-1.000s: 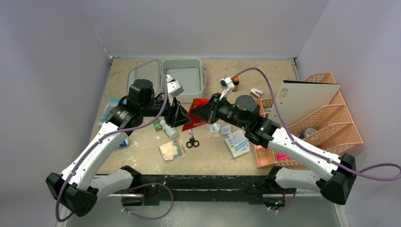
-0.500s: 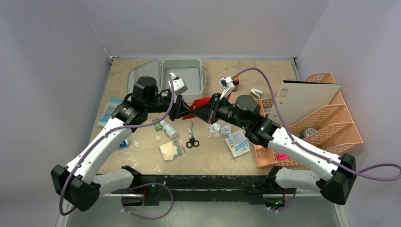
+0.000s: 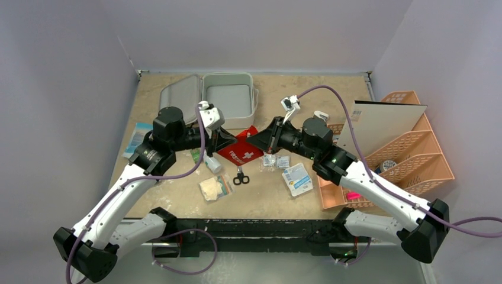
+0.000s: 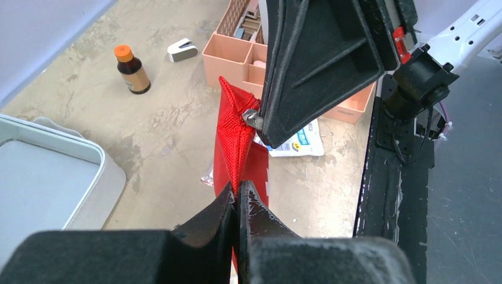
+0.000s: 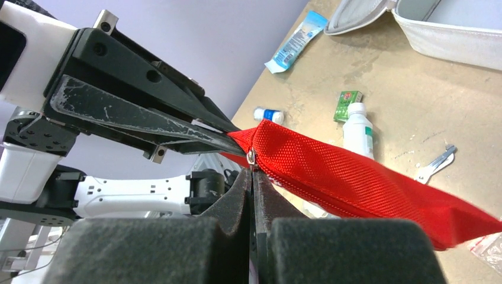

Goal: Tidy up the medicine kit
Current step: Zip the medicine pouch.

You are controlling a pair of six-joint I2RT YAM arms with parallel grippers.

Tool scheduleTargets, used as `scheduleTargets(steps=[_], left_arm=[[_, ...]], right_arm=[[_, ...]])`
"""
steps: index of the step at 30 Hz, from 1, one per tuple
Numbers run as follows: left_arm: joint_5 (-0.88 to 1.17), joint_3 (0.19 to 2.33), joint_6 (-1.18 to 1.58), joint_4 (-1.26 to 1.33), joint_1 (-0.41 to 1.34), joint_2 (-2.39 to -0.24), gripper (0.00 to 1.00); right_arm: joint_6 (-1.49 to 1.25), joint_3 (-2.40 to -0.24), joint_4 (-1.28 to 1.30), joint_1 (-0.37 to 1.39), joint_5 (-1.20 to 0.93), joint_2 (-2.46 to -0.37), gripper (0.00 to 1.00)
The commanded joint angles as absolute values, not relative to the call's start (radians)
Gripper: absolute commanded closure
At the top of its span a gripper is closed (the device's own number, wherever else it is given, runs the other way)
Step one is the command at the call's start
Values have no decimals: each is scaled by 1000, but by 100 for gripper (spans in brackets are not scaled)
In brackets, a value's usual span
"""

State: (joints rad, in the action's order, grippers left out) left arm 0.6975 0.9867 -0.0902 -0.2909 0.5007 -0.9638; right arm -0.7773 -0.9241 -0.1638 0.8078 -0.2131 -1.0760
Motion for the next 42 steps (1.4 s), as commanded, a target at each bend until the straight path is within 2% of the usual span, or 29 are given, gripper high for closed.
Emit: scheduleTargets(steps=[1, 6, 14, 19, 23, 27, 32, 42], left_arm=[[714, 970, -83, -216, 494, -939, 100], [702, 964, -44, -201, 494, -957, 100], [697, 995, -38, -272, 494, -988, 100], [733, 1051, 22, -356, 494, -1024, 79], [759, 1047, 201, -292, 494, -1018, 69], [676, 1050, 397, -260, 492, -1020, 65], [681, 1100, 594, -256, 492, -1089, 60], [632, 1135, 682, -262, 492, -1160, 57]], right_arm=[[-792, -902, -180, 751, -275, -1051, 100], [-744, -936, -192, 747, -425, -1101, 100], [-601, -988, -61, 748, -423, -1116, 100], [-550, -1015, -88, 747, -477, -1149, 100], [-503, -1017, -86, 747, -496, -1158, 100], [-451, -1006, -119, 747, -503, -1145, 100], [-440, -1016, -124, 747, -497, -1154, 100], [-438, -1031, -129, 747, -506, -1182, 100]])
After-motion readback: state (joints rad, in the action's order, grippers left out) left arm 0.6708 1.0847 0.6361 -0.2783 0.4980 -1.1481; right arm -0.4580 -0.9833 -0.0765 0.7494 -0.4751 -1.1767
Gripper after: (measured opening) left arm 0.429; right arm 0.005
